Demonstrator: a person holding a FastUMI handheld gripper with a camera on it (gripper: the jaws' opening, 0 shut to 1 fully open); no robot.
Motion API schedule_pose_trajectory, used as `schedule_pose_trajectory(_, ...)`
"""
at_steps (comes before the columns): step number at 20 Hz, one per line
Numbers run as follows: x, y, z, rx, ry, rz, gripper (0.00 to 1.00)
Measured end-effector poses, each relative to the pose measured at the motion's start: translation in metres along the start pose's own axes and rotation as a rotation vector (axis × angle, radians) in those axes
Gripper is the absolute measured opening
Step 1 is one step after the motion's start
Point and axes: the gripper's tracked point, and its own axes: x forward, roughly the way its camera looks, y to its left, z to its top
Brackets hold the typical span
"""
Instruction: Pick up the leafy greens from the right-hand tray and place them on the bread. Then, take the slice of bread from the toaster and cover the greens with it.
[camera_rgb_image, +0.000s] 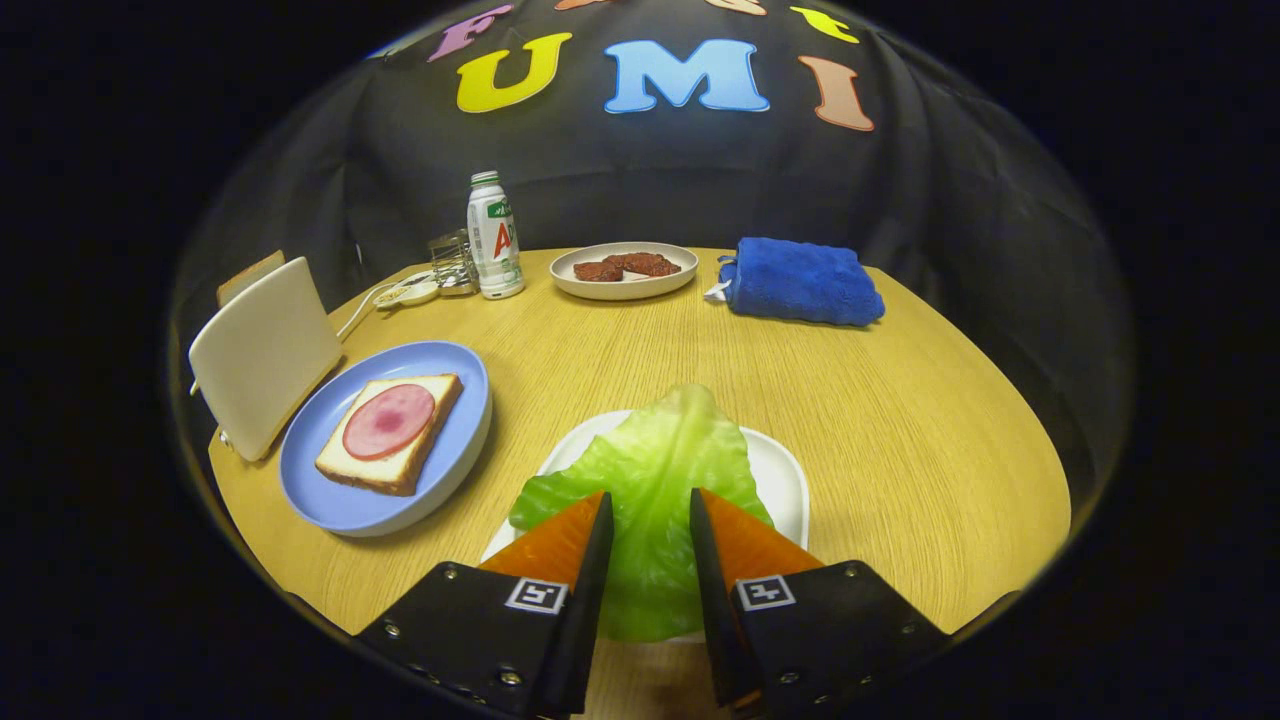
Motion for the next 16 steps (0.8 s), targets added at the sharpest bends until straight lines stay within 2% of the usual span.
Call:
schedule_pose_trajectory(6,0.001,0.001,0.001,-0.024,0.005,0.021,0.47)
schedule_pose_trajectory(8,-0.002,0.001,0.004,0.02,-0.015,0.017,0.01)
schedule_pose_trajectory(10,0.001,0.001,0.002,-0.026,-0.022,0.013,0.01)
schedule_pose_trajectory(16,-0.001,0.0,0.01,-0.042,-0.061,-0.003,0.01)
